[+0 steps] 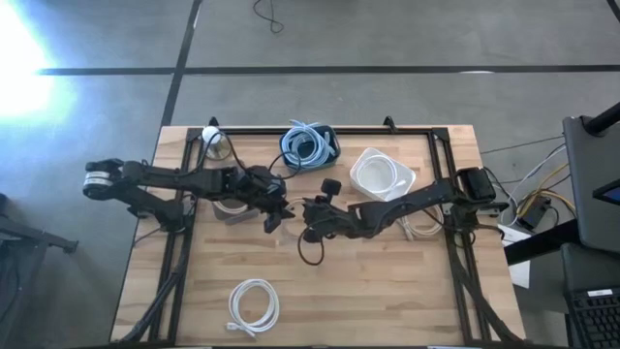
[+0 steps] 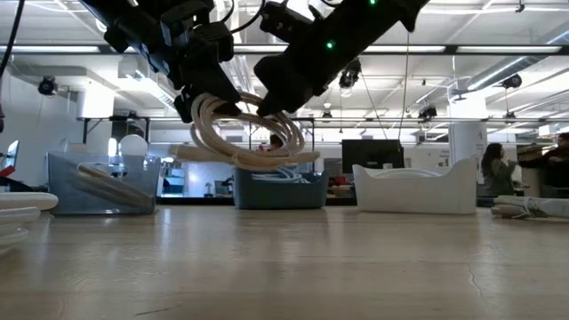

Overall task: Sort HDMI cables
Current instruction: Put the left brown HDMI cable into the black bin

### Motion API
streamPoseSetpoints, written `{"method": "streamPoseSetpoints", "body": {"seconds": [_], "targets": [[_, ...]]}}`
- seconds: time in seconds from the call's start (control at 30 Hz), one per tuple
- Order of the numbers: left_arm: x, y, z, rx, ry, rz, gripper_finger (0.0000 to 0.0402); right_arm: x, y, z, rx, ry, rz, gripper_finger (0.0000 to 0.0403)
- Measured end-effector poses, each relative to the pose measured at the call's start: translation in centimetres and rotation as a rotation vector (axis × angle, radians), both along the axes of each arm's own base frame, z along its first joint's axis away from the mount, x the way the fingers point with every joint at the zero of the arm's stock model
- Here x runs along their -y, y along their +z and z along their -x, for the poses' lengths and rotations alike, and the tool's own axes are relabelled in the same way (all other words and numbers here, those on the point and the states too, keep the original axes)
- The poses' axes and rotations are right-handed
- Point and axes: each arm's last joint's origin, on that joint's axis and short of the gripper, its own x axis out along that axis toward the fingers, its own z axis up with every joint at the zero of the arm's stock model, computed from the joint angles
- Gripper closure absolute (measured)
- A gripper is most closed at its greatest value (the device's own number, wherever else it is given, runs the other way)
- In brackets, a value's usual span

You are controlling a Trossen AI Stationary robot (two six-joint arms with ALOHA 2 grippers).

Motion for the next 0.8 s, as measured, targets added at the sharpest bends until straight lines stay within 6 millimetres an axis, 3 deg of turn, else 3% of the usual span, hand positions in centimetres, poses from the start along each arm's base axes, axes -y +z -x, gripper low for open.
{"method": "streamPoseSetpoints", "body": {"seconds": [0.3,0.43,0.67,0.8], "targets": [[-0.11,-0.08,0.02,0.002,-0.012,-0.080,0.0256,-0.01,0.30,-0.14,0.003,0.000,0.000,0.0365],[-0.16,-0.09,0.03,0.001,-0.009,-0.113,0.0288,0.00,0.26,-0.12,0.002,-0.002,0.001,0.0362],[-0.25,-0.16,0.06,-0.004,-0.011,-0.147,0.0377,-0.12,0.25,-0.12,0.002,0.008,-0.005,0.0326],[-0.35,-0.25,0.12,-0.021,0.021,-0.176,0.0385,-0.13,0.23,-0.12,0.015,0.000,-0.028,0.0303]]}}
